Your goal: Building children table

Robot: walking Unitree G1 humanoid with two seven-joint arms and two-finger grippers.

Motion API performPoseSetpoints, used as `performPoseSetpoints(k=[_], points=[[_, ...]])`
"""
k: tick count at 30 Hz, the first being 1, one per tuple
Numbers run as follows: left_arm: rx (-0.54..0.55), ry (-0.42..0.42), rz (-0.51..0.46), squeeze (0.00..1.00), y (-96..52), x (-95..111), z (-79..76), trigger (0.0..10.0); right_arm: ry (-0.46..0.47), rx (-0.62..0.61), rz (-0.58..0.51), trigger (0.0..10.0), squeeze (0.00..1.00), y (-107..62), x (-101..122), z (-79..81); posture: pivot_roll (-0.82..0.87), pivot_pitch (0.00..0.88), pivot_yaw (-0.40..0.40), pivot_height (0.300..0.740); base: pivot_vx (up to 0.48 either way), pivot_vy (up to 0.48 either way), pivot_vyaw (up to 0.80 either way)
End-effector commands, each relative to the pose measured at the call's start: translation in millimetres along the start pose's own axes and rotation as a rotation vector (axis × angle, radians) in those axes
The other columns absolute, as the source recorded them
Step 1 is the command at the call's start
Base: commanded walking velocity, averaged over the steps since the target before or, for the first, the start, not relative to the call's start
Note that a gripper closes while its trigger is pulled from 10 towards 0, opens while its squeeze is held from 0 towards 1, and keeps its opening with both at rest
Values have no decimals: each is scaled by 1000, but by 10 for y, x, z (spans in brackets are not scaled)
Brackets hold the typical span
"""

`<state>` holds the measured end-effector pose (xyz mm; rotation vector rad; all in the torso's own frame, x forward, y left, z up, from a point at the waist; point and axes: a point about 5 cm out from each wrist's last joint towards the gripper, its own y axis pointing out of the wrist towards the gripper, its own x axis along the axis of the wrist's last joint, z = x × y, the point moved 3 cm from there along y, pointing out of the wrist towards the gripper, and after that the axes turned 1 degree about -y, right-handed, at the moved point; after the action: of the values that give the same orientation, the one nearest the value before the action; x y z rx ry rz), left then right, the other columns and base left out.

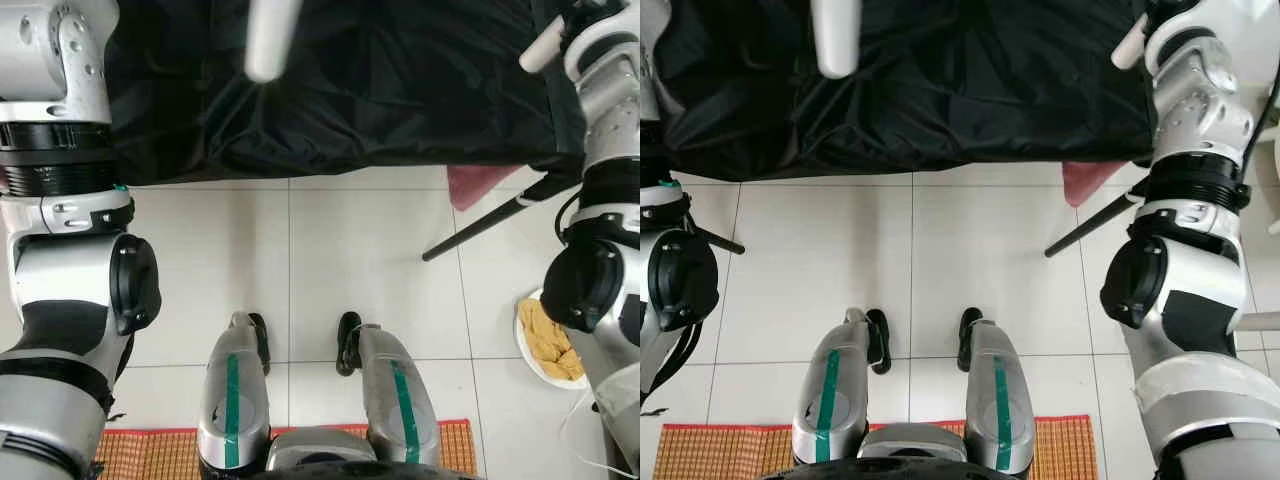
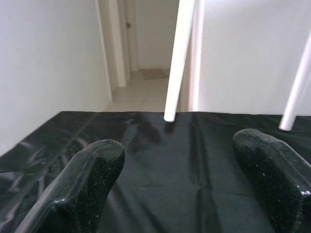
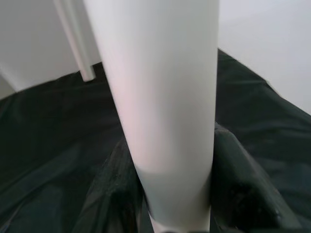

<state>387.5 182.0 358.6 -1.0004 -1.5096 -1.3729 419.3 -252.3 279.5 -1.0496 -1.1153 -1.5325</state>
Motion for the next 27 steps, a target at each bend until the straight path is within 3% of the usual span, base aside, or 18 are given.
performPoseSetpoints(k=[1,4,5,6,7,10,13,19,23,24,25,26,27], points=[[5,22,26,0,-26,-67,35,10000,50,54,-76,10000,0,-13,180,90,92,149,1,740,0,0,0],[9,26,36,0,-27,-91,50,10000,23,54,-75,10000,0,-14,160,119,95,153,0,740,0,0,0],[5,38,43,0,-28,-104,53,10000,21,47,-82,10000,769,-16,157,120,96,155,-3,740,0,0,0],[2,47,47,0,-29,-112,55,10000,21,41,-88,10000,769,-18,157,116,96,155,-3,740,0,0,0],[5,54,66,0,-40,-155,75,10000,-5,48,-81,10000,1000,-28,115,143,99,158,-8,740,0,0,0],[-3,65,94,0,-87,-246,83,10000,-86,73,-69,10000,1000,-82,-12,213,105,158,-16,740,0,0,0],[-25,67,108,0,-123,-293,63,10000,-91,74,-68,10000,1000,-126,-84,237,111,161,-24,740,0,0,0],[-100,73,185,0,-360,-543,-43,10000,-61,107,-53,10000,1000,-352,-367,355,120,168,-40,740,0,0,0],[-120,76,211,0,-435,-605,-76,10000,-58,116,-44,10000,1000,-390,-404,372,123,168,-43,740,0,0,0],[-126,75,222,0,-474,-627,-90,10000,-41,124,-45,10000,157,-385,-387,392,124,165,-45,740,0,0,0],[-126,75,222,0,-474,-627,-90,10000,-41,124,-45,10000,157,-385,-387,392,124,165,-45,740,0,0,0],[-133,77,228,0,-486,-637,-96,10000,-40,129,-45,10000,0,-376,-377,399,125,163,-48,740,0,0,0],[-138,79,232,0,-495,-643,-98,10000,-42,131,-48,10000,0,-374,-369,403,125,163,-48,740,0,0,0]])
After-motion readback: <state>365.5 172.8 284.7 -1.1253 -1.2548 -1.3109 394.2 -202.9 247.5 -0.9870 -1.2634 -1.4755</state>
